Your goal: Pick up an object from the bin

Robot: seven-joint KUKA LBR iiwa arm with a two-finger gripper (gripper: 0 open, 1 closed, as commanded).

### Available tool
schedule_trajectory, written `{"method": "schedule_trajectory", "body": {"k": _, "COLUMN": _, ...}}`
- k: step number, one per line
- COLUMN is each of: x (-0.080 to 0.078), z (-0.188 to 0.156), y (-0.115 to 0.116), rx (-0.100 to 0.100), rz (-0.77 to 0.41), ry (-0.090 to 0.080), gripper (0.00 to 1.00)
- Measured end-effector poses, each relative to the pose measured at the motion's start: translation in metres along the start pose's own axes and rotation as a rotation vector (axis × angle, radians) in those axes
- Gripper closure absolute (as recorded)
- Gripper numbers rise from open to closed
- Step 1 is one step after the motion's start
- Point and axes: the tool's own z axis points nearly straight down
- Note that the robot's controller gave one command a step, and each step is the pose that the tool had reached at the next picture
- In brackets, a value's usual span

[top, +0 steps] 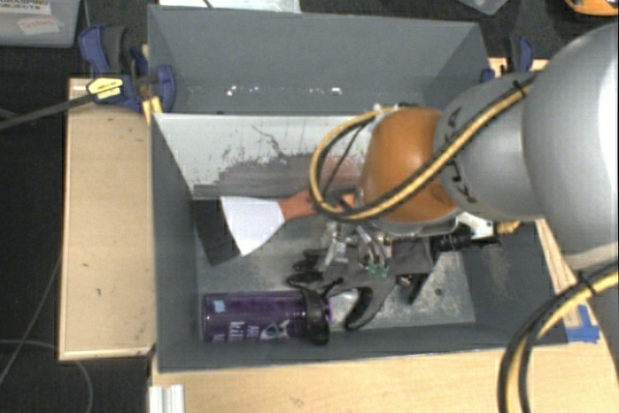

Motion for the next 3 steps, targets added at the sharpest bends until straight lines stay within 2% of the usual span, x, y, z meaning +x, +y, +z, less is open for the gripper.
{"method": "schedule_trajectory", "body": {"k": 1, "x": 0.000, "z": 0.000, "y": 0.000, "rx": 0.000, "rz": 0.002, "ry": 0.000, "gripper": 1.00}}
{"method": "schedule_trajectory", "body": {"k": 2, "x": 0.016, "z": -0.001, "y": -0.024, "rx": -0.004, "rz": 0.331, "ry": -0.002, "gripper": 1.00}}
{"method": "schedule_trajectory", "body": {"k": 3, "x": -0.007, "z": -0.001, "y": -0.055, "rx": -0.006, "rz": 0.210, "ry": 0.000, "gripper": 1.00}}
